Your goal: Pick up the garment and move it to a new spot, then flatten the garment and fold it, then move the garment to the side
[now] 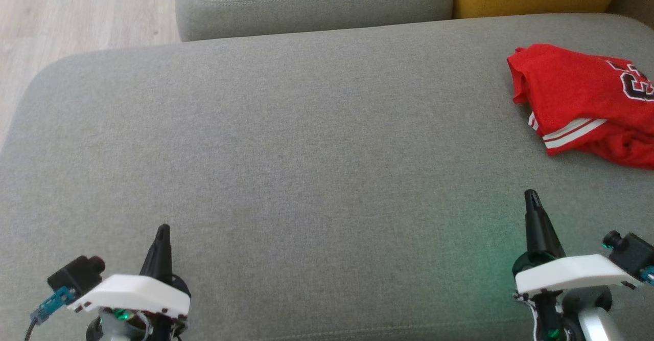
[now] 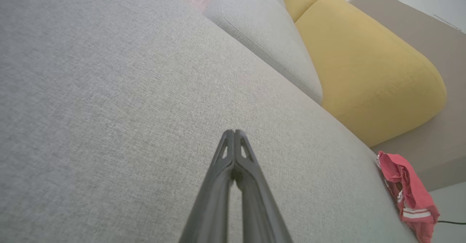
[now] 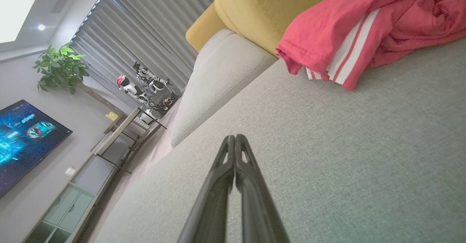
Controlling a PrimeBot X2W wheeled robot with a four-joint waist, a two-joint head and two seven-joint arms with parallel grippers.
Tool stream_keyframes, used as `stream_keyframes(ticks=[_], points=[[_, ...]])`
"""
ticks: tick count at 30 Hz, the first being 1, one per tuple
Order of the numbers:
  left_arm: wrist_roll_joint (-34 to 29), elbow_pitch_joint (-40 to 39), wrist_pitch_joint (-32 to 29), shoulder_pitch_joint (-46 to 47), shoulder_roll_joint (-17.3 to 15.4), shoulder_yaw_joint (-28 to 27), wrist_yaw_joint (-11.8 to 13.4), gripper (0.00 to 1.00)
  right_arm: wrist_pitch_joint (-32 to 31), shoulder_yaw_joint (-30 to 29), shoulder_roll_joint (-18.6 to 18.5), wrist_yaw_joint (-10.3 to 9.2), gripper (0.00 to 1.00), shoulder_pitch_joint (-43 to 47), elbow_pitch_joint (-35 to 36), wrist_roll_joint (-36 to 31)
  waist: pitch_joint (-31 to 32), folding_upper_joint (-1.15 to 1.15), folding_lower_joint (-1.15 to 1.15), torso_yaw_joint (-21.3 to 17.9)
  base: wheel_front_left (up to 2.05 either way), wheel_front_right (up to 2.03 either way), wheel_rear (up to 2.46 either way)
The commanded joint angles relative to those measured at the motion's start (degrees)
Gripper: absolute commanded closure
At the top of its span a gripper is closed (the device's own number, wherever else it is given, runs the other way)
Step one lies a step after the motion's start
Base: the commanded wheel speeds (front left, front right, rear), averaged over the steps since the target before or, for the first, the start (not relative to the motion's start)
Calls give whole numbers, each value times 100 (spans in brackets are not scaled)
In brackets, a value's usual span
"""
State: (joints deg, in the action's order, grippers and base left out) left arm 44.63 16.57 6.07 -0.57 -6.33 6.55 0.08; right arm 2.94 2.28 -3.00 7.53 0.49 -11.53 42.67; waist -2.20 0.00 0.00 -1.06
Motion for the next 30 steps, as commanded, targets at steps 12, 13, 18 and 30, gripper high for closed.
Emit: stream_keyframes(ticks=[12, 13, 18, 30], points=[[823, -216, -205, 379, 38, -338, -153, 100, -125, -83, -139, -2, 100, -386, 107, 915, 32, 0, 0, 17, 0, 0, 0], [884, -216, -221, 383, 43, -354, -162, 100, -134, -91, -140, -2, 100, -390, 102, 982, 35, 0, 0, 18, 0, 0, 0], [1191, -219, -304, 407, 67, -430, -210, 100, -180, -131, -144, -2, 100, -410, 75, 1317, 48, 0, 0, 25, 0, 0, 0], [1927, -226, -502, 463, 124, -613, -323, 100, -294, -231, -151, -3, 100, -458, 11, 2114, 80, 0, 0, 42, 0, 0, 0]])
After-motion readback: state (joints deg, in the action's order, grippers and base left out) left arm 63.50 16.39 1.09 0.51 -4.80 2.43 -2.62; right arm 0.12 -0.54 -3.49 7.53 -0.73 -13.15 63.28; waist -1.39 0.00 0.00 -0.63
